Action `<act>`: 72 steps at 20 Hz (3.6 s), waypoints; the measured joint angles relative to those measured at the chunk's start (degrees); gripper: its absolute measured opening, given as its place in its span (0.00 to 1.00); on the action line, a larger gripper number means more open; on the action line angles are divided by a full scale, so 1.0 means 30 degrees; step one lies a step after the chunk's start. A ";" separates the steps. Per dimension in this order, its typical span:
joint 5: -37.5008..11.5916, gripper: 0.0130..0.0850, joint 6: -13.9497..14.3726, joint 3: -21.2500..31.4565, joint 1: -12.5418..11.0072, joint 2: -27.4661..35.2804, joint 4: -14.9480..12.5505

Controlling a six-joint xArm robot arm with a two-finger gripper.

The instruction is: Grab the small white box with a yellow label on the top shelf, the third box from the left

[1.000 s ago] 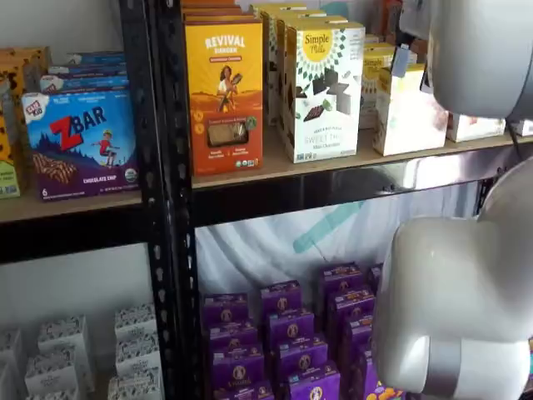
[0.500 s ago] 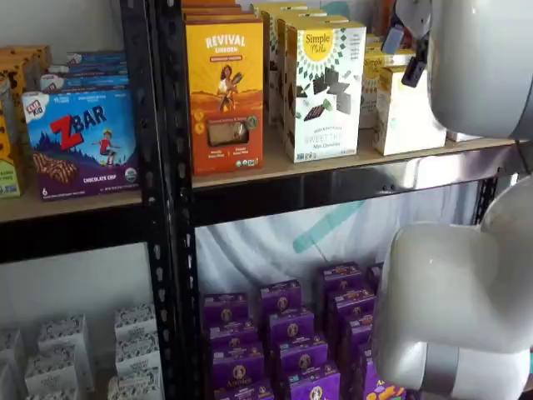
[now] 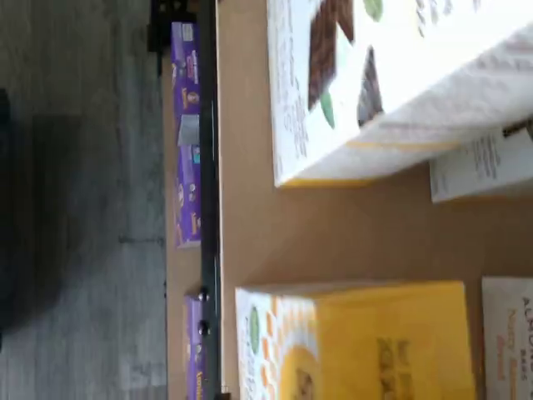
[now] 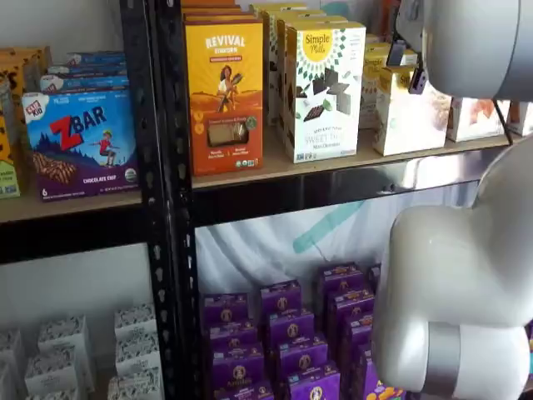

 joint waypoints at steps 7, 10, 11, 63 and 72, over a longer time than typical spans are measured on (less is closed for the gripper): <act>0.1317 1.00 0.0224 -0.1766 0.0310 0.1713 -0.1127; 0.1192 1.00 0.0363 -0.1634 0.0553 0.1751 -0.1647; 0.1084 1.00 0.0418 -0.1471 0.0649 0.1691 -0.1831; 0.3366 0.33 0.0417 -0.0902 0.0394 -0.0479 -0.1796; 0.4534 0.33 0.0301 0.0892 0.0308 -0.2924 -0.2289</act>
